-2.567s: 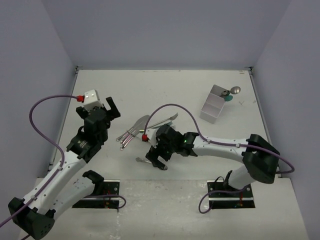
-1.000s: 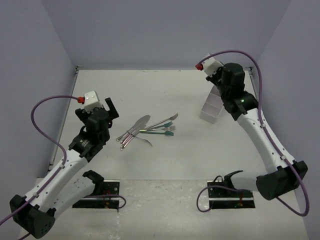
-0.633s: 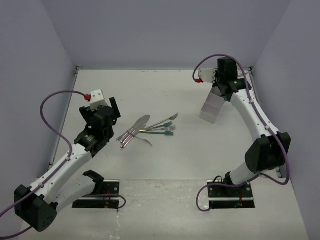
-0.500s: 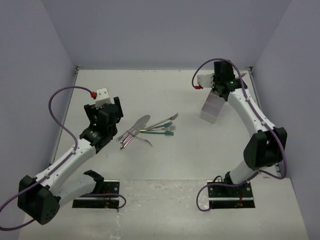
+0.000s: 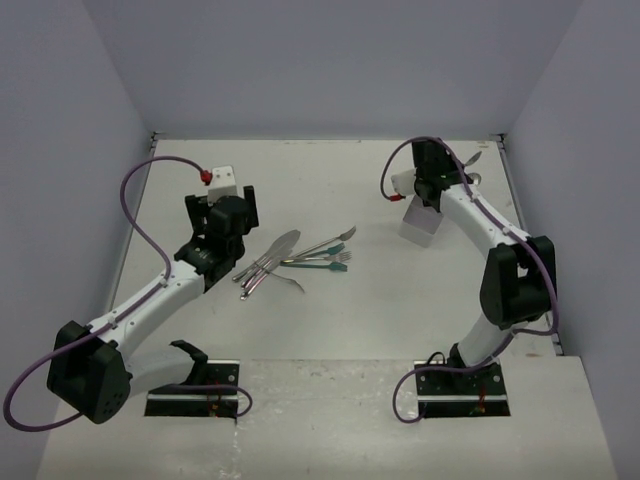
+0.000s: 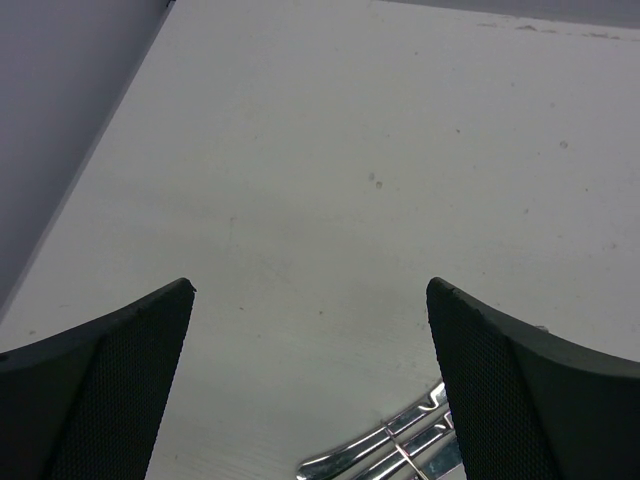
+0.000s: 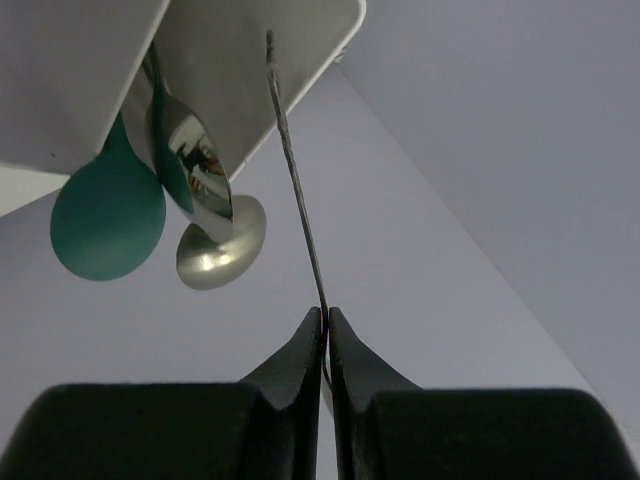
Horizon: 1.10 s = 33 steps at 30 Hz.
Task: Sort the eating utensils into containers
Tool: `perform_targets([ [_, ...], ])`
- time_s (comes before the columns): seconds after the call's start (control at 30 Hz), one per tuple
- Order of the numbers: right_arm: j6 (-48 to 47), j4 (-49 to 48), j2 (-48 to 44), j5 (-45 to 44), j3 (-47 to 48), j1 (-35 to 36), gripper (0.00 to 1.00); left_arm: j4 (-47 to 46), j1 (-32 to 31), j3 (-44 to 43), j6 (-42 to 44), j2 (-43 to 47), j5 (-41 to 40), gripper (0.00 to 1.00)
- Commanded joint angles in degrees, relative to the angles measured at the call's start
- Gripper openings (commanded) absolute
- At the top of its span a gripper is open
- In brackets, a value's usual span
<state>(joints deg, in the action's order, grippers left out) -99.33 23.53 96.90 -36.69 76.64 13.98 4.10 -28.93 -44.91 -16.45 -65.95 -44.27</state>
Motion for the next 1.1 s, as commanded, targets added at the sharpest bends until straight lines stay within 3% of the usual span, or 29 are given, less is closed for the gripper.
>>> perform_targets([
  [0.0, -3.85, -3.05, 1.79, -1.72, 0.18, 1.84, 0.07, -3.04, 0.45, -1.77, 1.51, 0.65, -0.2, 1.0],
  [0.1, -3.85, -3.49, 2.94, -1.28, -0.61, 2.98, 0.09, -3.04, 0.45, -1.33, 1.68, 0.91, -0.11, 1.0],
  [0.17, -3.59, -3.58, 3.29, -1.11, -1.32, 3.69, 0.19, -3.04, 0.45, -0.97, 1.94, 1.18, -0.03, 1.0],
  [0.3, -1.67, -3.84, 3.56, -1.89, -1.58, 4.22, 0.3, -3.04, 0.45, -0.36, 2.47, 2.14, -0.38, 1.0],
  [0.33, -1.31, -4.28, 3.38, -3.12, -1.15, 4.48, 0.35, -3.04, 0.54, -0.1, 2.65, 2.58, -0.2, 1.0],
  [0.37, -1.04, -4.63, 3.03, -3.65, -0.71, 4.65, 0.55, -3.04, 0.45, -0.09, 2.74, 2.76, 0.49, 1.0],
  [0.43, 0.62, -4.02, 1.63, -5.05, 1.22, 5.27, 0.66, -3.04, 0.54, 0.08, 3.0, 3.02, 1.2, 1.0],
  [0.47, 1.32, -3.15, 1.1, -5.41, 2.01, 5.53, 0.75, -3.04, 0.45, -0.01, 2.91, 3.11, 1.47, 1.0],
  [0.5, 2.9, -2.88, 0.49, -5.67, 2.72, 5.71, 0.91, -3.04, 0.54, -0.01, 2.91, 3.46, 2.16, 1.0],
  [0.53, 4.13, -2.61, -0.83, -5.76, 4.64, 6.15, 0.99, -3.04, 0.54, -0.09, 3.0, 3.46, 2.52, 1.0],
  [0.67, 11.33, 2.38, -5.13, -4.72, 10.09, 7.81, 0.99, -2.87, 0.45, -0.45, 3.0, 4.17, 5.76, 1.0],
  [0.8, 25.8, 0.83, -10.41, 1.16, 14.15, 9.75, 0.99, -2.95, 0.45, -0.89, 3.35, 4.43, 10.07, 1.0],
  [0.87, 33.02, -9.08, -14.43, 3.98, 12.57, 9.75, 0.99, -3.04, 0.54, -0.97, 3.61, 4.34, 12.44, 1.0],
  [0.97, 60.05, -17.2, -18.31, 5.66, 10.46, 9.75, 0.99, -2.17, 0.45, -2.99, 4.31, 2.5, 14.81, 1.0],
  [1.0, 77.79, -16.68, -19.29, 8.18, 10.11, 8.97, 0.99, -1.03, 0.45, -4.65, 5.01, 1.02, 15.7, 1.0],
  [1.07, 89.88, -13.34, -21.31, 17.64, 7.04, 8.0, 0.99, -0.58, 0.54, -5.89, 6.86, -0.57, 20.51, 1.0],
])
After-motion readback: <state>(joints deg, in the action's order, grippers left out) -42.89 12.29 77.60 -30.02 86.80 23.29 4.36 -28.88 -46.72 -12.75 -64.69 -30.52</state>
